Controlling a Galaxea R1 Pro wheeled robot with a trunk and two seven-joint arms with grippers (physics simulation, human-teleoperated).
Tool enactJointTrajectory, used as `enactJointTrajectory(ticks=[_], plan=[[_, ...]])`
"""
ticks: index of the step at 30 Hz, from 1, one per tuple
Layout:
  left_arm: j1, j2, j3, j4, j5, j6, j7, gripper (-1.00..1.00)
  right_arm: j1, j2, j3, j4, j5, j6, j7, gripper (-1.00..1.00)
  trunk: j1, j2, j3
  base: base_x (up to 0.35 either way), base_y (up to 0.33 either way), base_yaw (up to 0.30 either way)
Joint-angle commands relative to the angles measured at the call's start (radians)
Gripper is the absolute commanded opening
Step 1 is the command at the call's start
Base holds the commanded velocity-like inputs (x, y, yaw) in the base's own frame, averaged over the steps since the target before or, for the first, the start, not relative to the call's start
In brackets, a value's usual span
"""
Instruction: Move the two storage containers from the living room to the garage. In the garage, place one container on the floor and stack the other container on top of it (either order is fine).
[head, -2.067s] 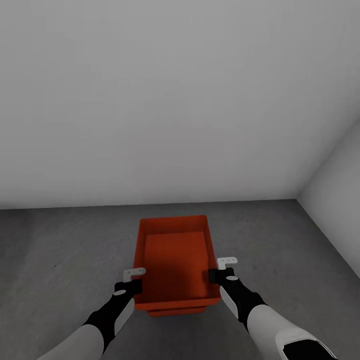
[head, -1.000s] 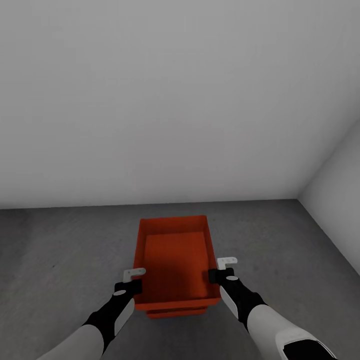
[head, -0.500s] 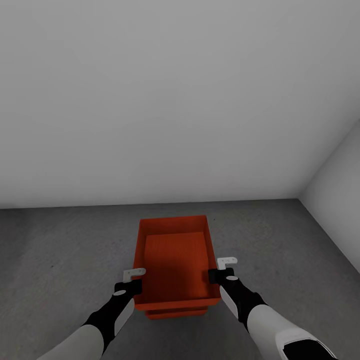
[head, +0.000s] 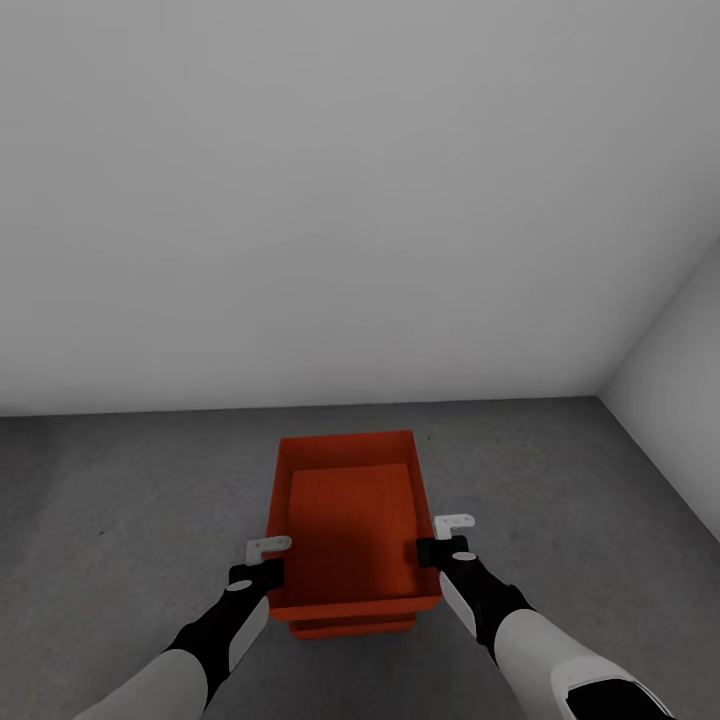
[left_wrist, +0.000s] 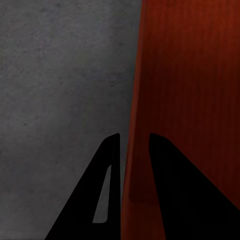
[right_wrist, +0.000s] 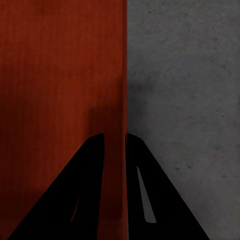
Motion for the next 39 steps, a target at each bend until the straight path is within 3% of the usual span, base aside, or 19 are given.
enactJointTrajectory(ticks=[1, 39], plan=[[0.0, 0.001, 0.016, -0.001, 0.055, 0.006, 0.016, -1.0, -0.001, 0.0, -0.028, -0.006, -0.017, -0.04, -0.021, -1.0, 0.004, -0.008, -0.004, 0.0, 0.0, 0.0], [0.0, 0.001, 0.016, -0.001, 0.055, 0.006, 0.016, -1.0, -0.001, 0.0, -0.028, -0.006, -0.017, -0.04, -0.021, -1.0, 0.15, -0.274, -0.123, 0.0, 0.0, 0.0]])
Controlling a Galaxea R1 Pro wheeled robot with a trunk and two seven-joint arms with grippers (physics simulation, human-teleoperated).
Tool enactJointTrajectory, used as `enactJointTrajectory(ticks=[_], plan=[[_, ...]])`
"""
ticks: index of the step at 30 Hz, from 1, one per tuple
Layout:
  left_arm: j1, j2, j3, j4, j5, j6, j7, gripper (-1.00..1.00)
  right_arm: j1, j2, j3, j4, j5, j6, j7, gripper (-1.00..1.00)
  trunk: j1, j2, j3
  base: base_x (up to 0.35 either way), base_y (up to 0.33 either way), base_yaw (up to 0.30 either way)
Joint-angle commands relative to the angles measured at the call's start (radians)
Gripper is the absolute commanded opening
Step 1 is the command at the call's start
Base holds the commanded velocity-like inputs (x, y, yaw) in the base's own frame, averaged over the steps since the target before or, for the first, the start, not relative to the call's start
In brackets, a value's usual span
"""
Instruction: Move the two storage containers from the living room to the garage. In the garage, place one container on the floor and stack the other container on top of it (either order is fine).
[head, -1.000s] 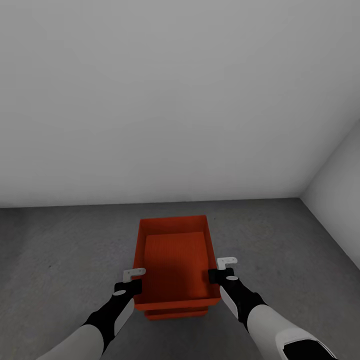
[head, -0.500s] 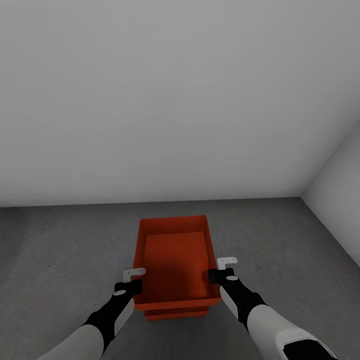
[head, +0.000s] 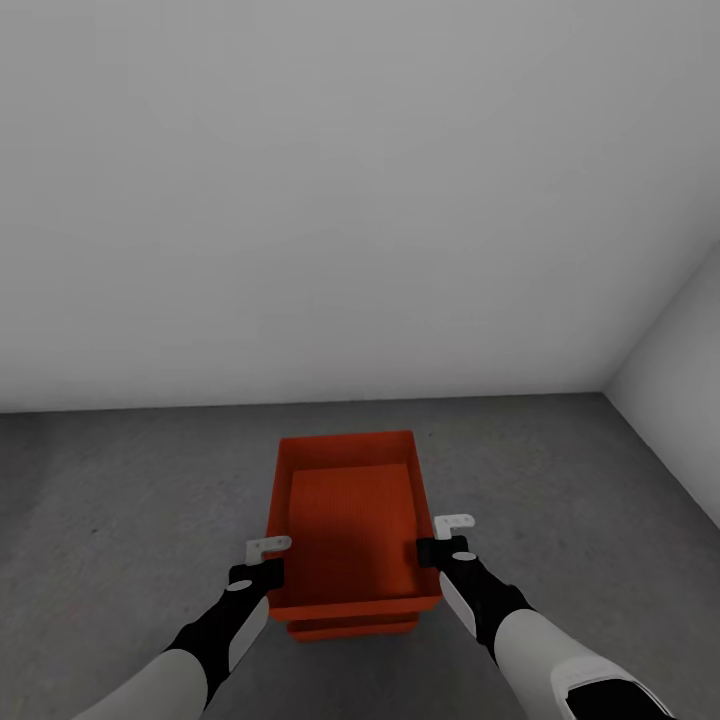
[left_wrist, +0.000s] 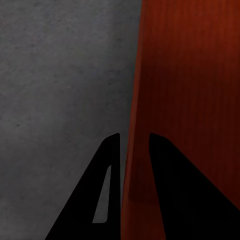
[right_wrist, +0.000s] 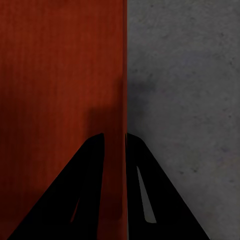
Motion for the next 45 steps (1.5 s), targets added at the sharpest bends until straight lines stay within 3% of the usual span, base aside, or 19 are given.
enactJointTrajectory(ticks=[1, 19, 45], plan=[[0.0, 0.001, 0.016, -0.001, 0.055, 0.006, 0.017, -1.0, -0.001, 0.0, -0.028, -0.006, -0.017, -0.041, -0.021, -1.0, 0.004, -0.008, -0.004, 0.0, 0.0, 0.0], [0.0, 0.002, 0.016, -0.001, 0.055, 0.006, 0.017, -1.0, -0.001, 0.0, -0.027, -0.006, -0.016, -0.039, -0.021, -1.0, 0.073, -0.134, -0.06, 0.0, 0.0, 0.0], [0.0, 0.002, 0.015, 0.002, 0.058, 0.006, 0.017, -1.0, -0.001, 0.0, -0.026, -0.006, -0.015, -0.041, -0.021, -1.0, 0.073, -0.134, -0.06, -0.036, 0.0, 0.0]])
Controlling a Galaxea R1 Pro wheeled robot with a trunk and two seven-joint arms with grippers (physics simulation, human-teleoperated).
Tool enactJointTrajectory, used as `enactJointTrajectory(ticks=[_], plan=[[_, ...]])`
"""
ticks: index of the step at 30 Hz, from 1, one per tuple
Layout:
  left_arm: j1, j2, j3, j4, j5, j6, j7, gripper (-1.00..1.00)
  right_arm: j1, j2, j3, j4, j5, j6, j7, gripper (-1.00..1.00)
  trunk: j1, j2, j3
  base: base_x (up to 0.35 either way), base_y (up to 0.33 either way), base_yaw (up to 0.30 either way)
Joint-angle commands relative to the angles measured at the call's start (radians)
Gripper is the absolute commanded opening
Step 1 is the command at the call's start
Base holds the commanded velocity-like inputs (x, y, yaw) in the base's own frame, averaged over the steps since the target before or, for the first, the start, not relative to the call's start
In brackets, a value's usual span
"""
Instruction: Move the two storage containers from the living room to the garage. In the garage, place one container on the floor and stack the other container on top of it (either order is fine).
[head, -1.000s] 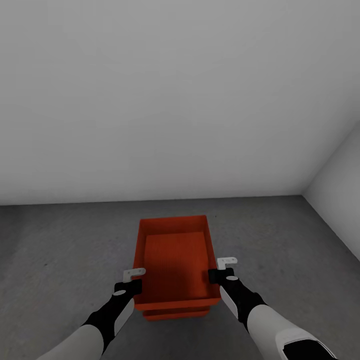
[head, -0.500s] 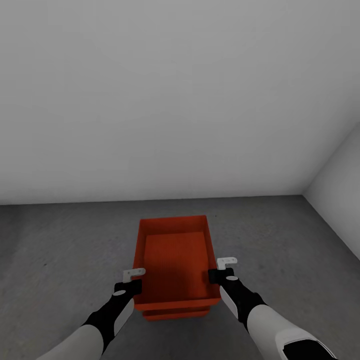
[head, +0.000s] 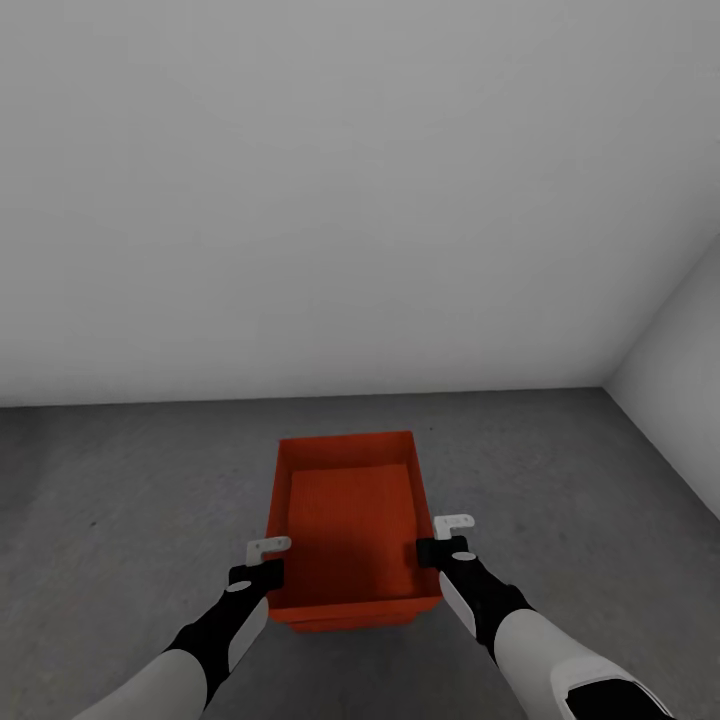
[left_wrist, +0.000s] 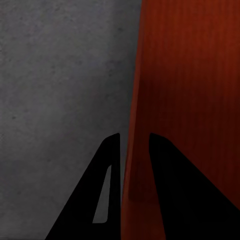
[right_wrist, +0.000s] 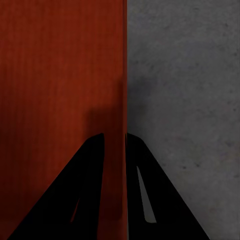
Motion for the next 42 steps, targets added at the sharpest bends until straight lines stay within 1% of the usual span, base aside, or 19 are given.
enactJointTrajectory(ticks=[1, 20, 42], plan=[[0.0, 0.001, 0.016, 0.0, 0.052, 0.007, 0.019, -1.0, -0.001, 0.0, -0.028, -0.006, -0.015, -0.045, -0.021, -1.0, 0.0, 0.0, -0.001, -0.009, 0.0, 0.0], [0.0, 0.0, 0.016, -0.004, 0.052, 0.007, 0.019, -1.0, -0.001, 0.0, -0.028, -0.006, -0.015, -0.044, -0.021, -1.0, 0.0, 0.0, -0.001, -0.001, 0.0, 0.0], [0.0, 0.0, 0.016, -0.004, 0.052, 0.007, 0.019, -1.0, 0.0, 0.0, -0.029, -0.006, -0.016, -0.045, -0.021, -1.0, 0.084, -0.154, -0.07, 0.0, 0.0, 0.0]])
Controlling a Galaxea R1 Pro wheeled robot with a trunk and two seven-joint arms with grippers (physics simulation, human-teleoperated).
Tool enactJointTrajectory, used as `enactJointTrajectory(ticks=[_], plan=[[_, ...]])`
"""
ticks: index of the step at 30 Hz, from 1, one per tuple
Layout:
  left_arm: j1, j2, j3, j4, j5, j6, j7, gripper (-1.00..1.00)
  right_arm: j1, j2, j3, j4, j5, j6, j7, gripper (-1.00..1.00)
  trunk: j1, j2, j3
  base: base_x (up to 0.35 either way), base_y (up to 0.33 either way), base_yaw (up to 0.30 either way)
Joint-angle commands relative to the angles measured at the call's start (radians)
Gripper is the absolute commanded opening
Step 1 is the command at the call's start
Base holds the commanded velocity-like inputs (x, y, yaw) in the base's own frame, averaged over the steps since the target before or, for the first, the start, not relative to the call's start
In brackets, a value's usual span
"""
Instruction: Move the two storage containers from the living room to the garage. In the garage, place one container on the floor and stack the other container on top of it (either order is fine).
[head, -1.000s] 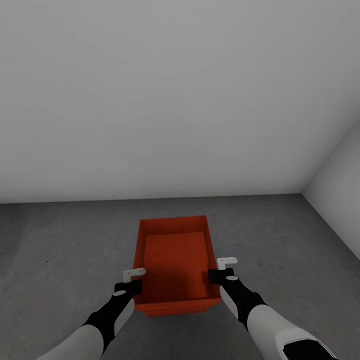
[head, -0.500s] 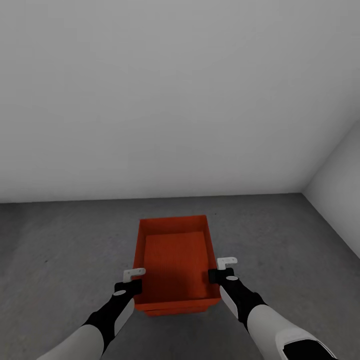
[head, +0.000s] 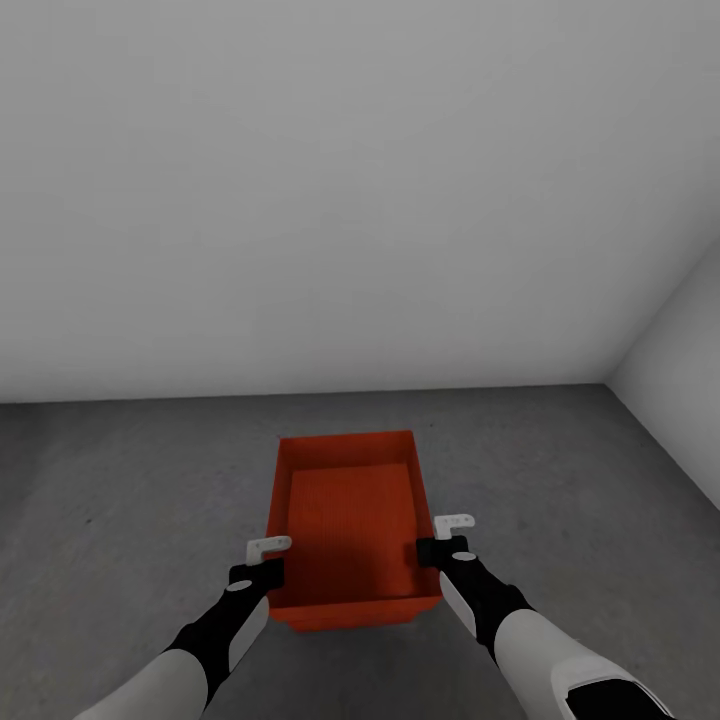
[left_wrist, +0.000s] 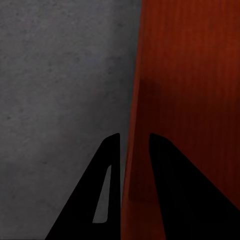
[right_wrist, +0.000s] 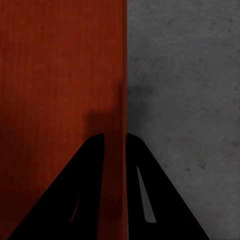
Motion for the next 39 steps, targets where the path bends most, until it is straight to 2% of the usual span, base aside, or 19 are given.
enactJointTrajectory(ticks=[1, 27, 39], plan=[[0.0, 0.001, 0.016, -0.001, 0.057, 0.006, 0.015, -1.0, -0.001, 0.0, -0.027, -0.006, -0.016, -0.041, -0.021, -1.0, 0.004, -0.008, -0.004, 0.0, 0.0, 0.0], [0.0, 0.001, 0.016, -0.001, 0.057, 0.006, 0.015, -1.0, -0.001, 0.0, -0.026, -0.006, -0.014, -0.046, -0.021, -1.0, 0.104, -0.19, -0.085, 0.0, 0.0, 0.0], [0.0, 0.001, 0.016, -0.001, 0.057, 0.006, 0.014, -1.0, -0.001, 0.0, -0.026, -0.006, -0.014, -0.046, -0.021, -1.0, 0.104, -0.19, -0.085, 0.0, 0.0, 0.0]])
